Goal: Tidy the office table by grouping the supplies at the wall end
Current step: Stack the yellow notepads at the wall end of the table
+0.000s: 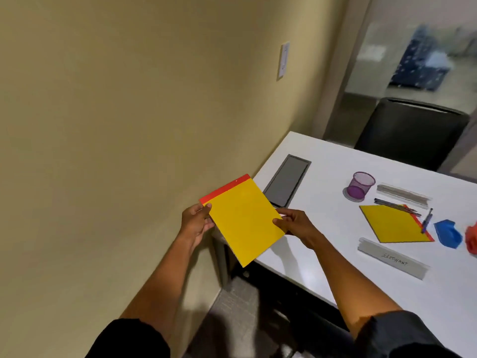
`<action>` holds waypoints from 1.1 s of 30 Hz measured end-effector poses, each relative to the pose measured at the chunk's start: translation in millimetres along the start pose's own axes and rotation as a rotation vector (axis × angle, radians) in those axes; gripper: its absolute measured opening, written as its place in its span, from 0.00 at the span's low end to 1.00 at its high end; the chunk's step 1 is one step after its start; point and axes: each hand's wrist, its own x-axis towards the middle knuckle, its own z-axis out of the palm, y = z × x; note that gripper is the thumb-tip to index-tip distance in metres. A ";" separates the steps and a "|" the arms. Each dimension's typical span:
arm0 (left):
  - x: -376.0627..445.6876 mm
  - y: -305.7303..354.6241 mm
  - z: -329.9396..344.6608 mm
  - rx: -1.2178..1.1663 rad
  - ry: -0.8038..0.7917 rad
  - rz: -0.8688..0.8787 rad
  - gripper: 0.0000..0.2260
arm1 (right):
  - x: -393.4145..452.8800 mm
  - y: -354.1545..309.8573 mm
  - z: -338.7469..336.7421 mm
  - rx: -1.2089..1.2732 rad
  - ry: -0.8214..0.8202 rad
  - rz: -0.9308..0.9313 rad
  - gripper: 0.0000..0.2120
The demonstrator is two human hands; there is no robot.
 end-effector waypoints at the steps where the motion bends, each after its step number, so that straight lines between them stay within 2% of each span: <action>1: 16.7 5.8 6.5 0.022 -0.038 -0.011 0.05 | 4.2 0.0 -4.9 0.013 0.010 0.011 0.18; 4: 53.7 10.2 22.7 0.051 -0.119 -0.043 0.06 | 9.4 3.9 -14.5 0.060 0.082 0.072 0.15; 7: 82.1 6.4 42.9 0.051 -0.169 -0.100 0.16 | 19.6 15.3 -26.3 0.111 0.194 0.149 0.11; 9: 98.0 3.2 61.7 0.081 -0.220 -0.127 0.15 | 29.7 23.0 -37.0 0.153 0.264 0.196 0.09; 14: 142.2 -4.9 98.3 0.134 -0.290 -0.184 0.16 | 65.7 43.2 -60.5 0.239 0.311 0.270 0.14; 20: 200.8 -9.0 124.3 0.294 -0.279 -0.353 0.22 | 127.8 65.8 -77.9 0.254 0.376 0.316 0.14; 25: 243.6 -23.3 136.5 0.409 -0.243 -0.430 0.19 | 168.6 92.8 -68.3 0.298 0.471 0.325 0.08; 28: 258.8 -31.9 139.8 0.459 -0.247 -0.464 0.19 | 188.1 113.4 -60.8 0.229 0.545 0.380 0.10; 29: 267.5 -38.1 138.2 0.485 -0.233 -0.456 0.20 | 192.9 118.4 -57.7 0.207 0.563 0.404 0.11; 31: 301.5 -73.1 118.8 0.573 -0.232 -0.444 0.30 | 201.3 128.4 -50.0 0.171 0.585 0.435 0.12; 33: 313.5 -91.2 106.3 0.642 -0.265 -0.433 0.37 | 206.9 131.1 -41.2 0.144 0.628 0.448 0.10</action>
